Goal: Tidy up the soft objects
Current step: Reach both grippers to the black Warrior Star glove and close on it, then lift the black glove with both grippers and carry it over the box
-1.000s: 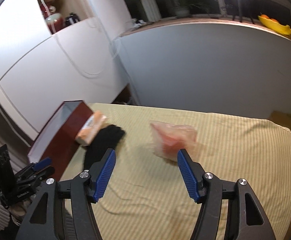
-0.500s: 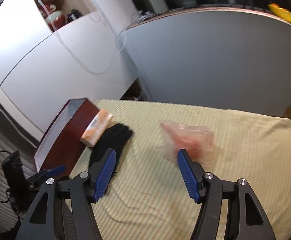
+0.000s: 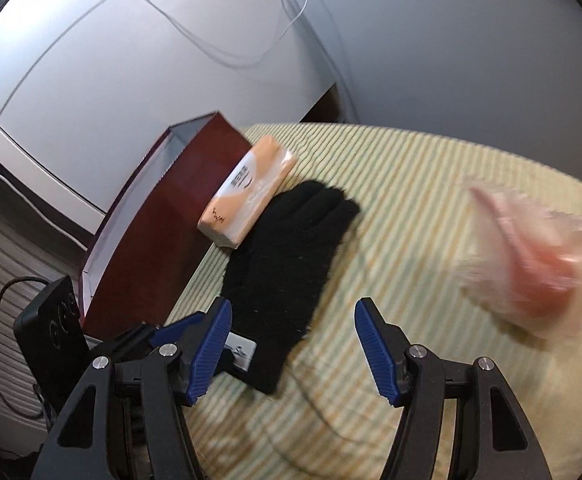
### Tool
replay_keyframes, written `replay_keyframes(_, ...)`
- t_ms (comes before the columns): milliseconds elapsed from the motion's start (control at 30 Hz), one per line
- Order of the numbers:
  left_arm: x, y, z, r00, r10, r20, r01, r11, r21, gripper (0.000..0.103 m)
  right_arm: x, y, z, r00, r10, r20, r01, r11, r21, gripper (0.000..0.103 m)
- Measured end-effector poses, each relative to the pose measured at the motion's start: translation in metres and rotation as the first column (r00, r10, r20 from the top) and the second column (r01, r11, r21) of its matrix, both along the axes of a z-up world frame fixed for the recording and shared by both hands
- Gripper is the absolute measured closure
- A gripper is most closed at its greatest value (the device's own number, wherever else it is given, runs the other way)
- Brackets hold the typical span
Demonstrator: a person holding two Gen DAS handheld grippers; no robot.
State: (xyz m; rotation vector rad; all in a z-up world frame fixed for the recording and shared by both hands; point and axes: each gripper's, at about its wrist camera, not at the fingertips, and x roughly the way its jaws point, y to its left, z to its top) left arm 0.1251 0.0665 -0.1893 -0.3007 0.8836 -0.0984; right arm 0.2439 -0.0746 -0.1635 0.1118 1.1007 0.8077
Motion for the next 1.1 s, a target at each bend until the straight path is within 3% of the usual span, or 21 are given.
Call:
replay_keyframes(333, 0.008, 0.007, -0.010, 1.000, 0.004, -0.013, -0.005, 0.999, -0.050, 0.040, 0.012, 0.031, -0.036, 0.990, 0.035, -0.133, -0.034, 0.999, 0.014, 0.043)
replay_keyframes(600, 0.010, 0.014, -0.011, 1.000, -0.018, -0.009, 0.017, 0.997, -0.077, 0.040, 0.010, 0.040, -0.043, 0.984, 0.052, -0.171, -0.048, 0.998, 0.029, 0.047)
replay_keyframes(700, 0.010, 0.010, -0.011, 0.999, -0.032, 0.002, 0.032, 0.997, -0.077, 0.039, 0.012, 0.046, -0.046, 0.982, 0.054, -0.183, -0.049, 0.998, 0.034, 0.054)
replay_keyframes(767, 0.010, 0.007, -0.011, 0.999, -0.044, 0.014, 0.045, 0.996, -0.072, 0.039, 0.011, 0.049, -0.048, 0.980, 0.062, -0.189, -0.057, 0.998, 0.035, 0.063)
replay_keyframes(900, 0.010, 0.001, -0.007, 0.997, -0.060, 0.039, 0.062, 0.997, -0.053, 0.050, 0.006, 0.059, -0.052, 0.979, 0.074, -0.192, -0.069, 0.997, 0.033, 0.070)
replay_keyframes(967, 0.009, 0.000, -0.003, 0.995, -0.082, 0.048, 0.085, 0.993, -0.077, 0.059, 0.003, 0.061, -0.049, 0.978, 0.085, -0.189, -0.076, 0.996, 0.057, 0.081)
replay_keyframes(1100, 0.005, -0.005, 0.003, 0.992, -0.107, 0.068, 0.112, 0.990, -0.080, 0.060, -0.010, 0.059, -0.040, 0.982, 0.097, -0.164, -0.088, 0.994, 0.062, 0.082)
